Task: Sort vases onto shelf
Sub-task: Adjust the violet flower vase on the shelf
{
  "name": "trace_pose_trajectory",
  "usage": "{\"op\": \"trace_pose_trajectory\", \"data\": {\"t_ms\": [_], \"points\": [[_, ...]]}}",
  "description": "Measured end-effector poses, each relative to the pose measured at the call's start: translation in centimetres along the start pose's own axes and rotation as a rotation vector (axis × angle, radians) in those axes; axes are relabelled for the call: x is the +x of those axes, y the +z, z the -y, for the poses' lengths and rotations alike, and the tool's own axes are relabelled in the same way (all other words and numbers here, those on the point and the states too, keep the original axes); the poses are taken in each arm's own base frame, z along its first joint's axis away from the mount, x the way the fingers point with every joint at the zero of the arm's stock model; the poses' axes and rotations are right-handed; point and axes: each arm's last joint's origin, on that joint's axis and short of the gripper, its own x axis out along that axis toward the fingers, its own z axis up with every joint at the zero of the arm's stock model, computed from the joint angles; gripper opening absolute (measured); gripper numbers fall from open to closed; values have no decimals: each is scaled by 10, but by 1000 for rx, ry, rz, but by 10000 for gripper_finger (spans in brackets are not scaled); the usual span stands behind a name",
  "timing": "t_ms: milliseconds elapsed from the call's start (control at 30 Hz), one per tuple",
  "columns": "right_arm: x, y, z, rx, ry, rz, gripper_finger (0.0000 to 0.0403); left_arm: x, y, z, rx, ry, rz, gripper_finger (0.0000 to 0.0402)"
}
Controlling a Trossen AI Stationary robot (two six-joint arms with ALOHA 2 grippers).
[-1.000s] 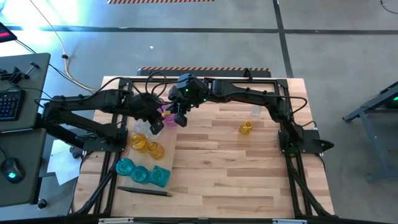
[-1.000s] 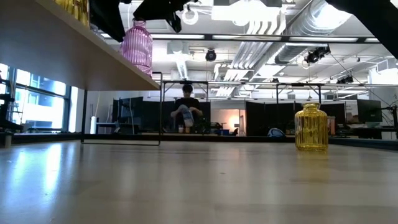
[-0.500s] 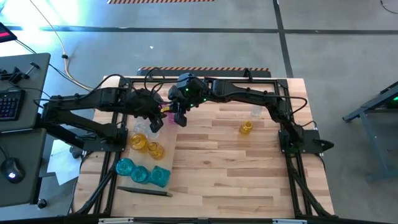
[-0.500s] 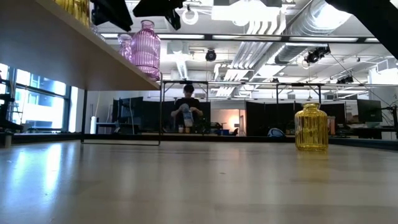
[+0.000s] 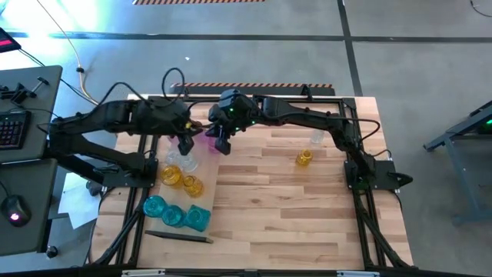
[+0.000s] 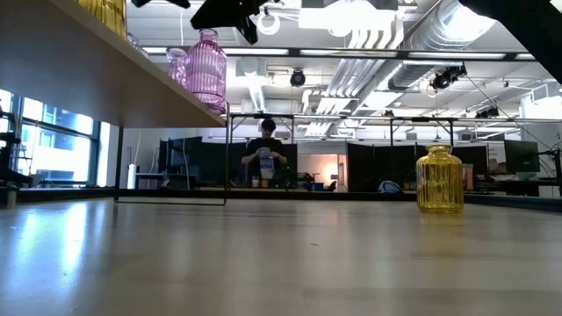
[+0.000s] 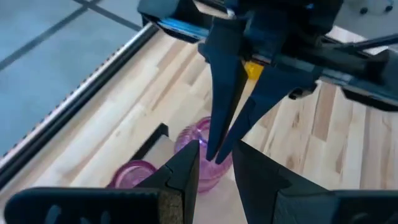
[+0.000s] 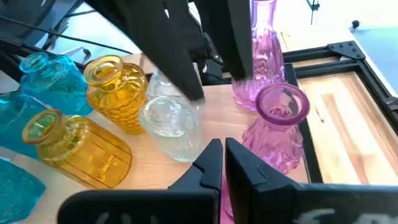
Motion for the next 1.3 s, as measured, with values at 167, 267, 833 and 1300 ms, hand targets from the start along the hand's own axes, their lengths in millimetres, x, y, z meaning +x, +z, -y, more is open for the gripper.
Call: {"op": "trace_pose_trajectory", "data": {"t_ms": [167, 267, 833, 1300], "points": [[0, 4, 0, -33, 0, 42, 0, -15, 3, -4, -5, 11, 55, 87], [-2, 8, 0, -40, 1, 69, 0, -20, 2, -6, -9, 8, 65, 87], [-38, -2, -51, 87, -289, -64, 0, -55, -40, -37, -98, 292, -103, 87], [-38, -5, -58, 180, -346, -63, 0, -86, -67, -54, -141, 309, -174, 87]]}}
